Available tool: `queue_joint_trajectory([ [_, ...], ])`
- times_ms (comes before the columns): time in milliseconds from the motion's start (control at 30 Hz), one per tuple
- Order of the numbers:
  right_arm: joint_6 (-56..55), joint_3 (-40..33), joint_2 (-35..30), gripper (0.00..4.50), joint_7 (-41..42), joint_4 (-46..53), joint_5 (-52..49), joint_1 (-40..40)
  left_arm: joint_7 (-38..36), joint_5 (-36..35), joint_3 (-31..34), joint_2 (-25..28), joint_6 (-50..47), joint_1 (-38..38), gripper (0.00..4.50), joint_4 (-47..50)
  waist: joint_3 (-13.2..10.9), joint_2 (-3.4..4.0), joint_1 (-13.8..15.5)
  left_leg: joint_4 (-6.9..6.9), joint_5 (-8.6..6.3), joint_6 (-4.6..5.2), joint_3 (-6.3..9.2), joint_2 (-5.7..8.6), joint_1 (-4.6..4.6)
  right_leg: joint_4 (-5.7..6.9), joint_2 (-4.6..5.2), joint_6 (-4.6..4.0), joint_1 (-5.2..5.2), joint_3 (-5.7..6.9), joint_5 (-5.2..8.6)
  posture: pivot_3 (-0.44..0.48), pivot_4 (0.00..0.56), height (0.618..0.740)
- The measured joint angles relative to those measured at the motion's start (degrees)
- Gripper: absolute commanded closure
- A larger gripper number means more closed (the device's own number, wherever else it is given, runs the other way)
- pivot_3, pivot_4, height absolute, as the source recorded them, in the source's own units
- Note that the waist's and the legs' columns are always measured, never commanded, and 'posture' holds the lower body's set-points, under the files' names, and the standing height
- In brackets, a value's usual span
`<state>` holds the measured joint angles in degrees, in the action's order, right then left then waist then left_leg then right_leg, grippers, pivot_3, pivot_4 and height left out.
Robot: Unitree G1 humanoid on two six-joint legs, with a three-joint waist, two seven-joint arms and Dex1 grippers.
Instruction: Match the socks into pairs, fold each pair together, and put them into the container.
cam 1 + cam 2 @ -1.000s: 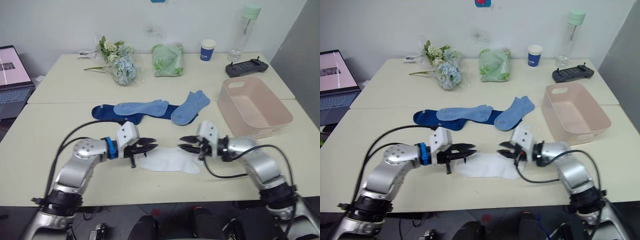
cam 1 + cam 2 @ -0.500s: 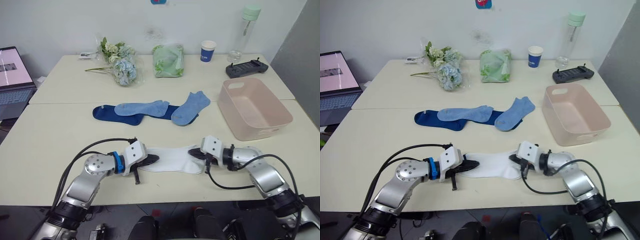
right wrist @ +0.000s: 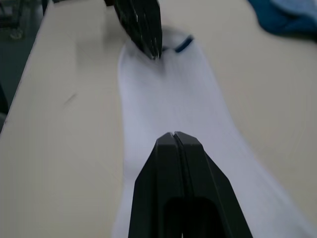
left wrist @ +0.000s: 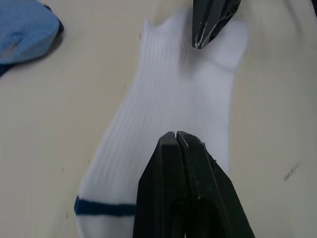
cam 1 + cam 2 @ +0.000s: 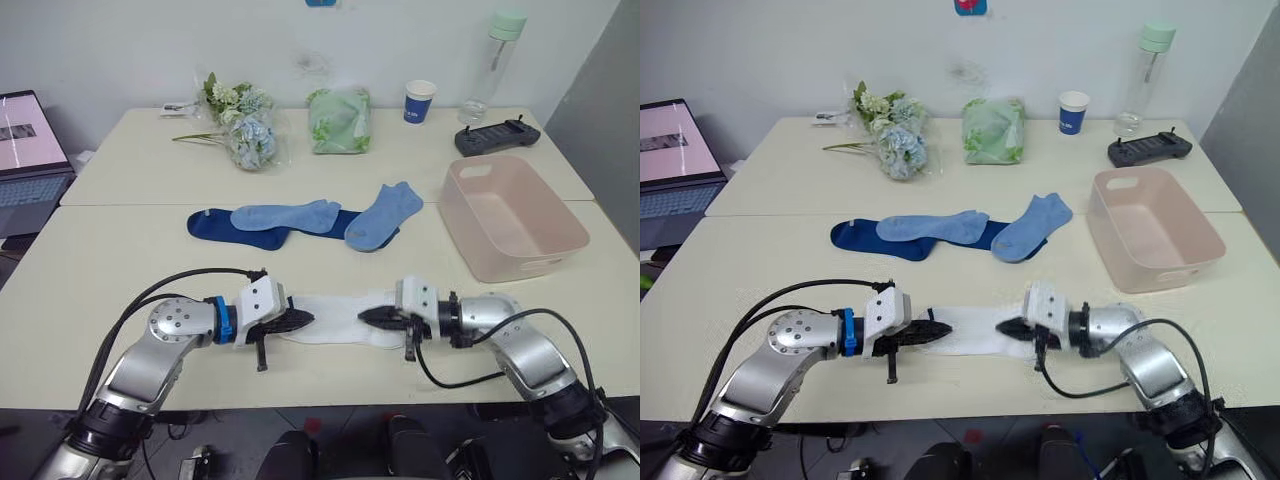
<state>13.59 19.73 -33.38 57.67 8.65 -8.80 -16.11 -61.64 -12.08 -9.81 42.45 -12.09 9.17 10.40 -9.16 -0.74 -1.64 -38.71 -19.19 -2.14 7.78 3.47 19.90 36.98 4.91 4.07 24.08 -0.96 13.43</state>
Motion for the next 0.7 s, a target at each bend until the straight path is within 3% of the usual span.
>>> queue_joint_trajectory([
  [300, -5.3, -2.8, -8.9, 4.46, 3.8, -1.5, 2.2, 0.9, -0.3, 3.6, -0.2, 1.2, 6.1, -0.4, 4.50, -4.5, 0.0, -0.01, 0.1, -0.01, -0.01, 0.01, -0.02, -0.03, -0.04, -0.01, 0.00, 0.00, -0.07, 0.03, 0.00, 0.000, 0.150, 0.740],
  [433, -0.8, -7.0, -8.7, 4.46, 4.7, -1.6, -2.6, 1.2, -1.2, 1.8, 0.7, 1.2, 4.6, -0.6, 4.50, -4.2, 0.0, -0.01, 0.0, 0.00, -0.01, 0.01, 0.01, -0.08, -0.02, 0.02, -0.03, 0.00, -0.03, 0.02, 0.00, 0.000, 0.150, 0.740],
  [533, 7.7, -12.0, -7.9, 3.86, 3.5, 2.2, -10.1, 1.4, -1.0, -1.7, 2.9, 1.2, 1.1, -2.0, 4.50, -1.0, 0.0, -0.01, -0.1, 0.00, -0.01, 0.02, 0.07, -0.18, 0.02, 0.01, 0.00, 0.00, -0.01, 0.01, 0.00, 0.000, 0.150, 0.740],
  [700, 19.7, -18.2, -8.5, 2.16, -0.9, 4.7, -15.7, 2.4, -0.2, -4.2, 6.9, 2.2, -1.1, -5.2, 4.50, 4.5, 0.0, -0.01, 0.2, 0.00, -0.10, 0.17, 0.06, -0.13, 0.02, -0.03, 0.05, 0.00, -0.04, 0.02, 0.00, 0.000, 0.150, 0.740],
])
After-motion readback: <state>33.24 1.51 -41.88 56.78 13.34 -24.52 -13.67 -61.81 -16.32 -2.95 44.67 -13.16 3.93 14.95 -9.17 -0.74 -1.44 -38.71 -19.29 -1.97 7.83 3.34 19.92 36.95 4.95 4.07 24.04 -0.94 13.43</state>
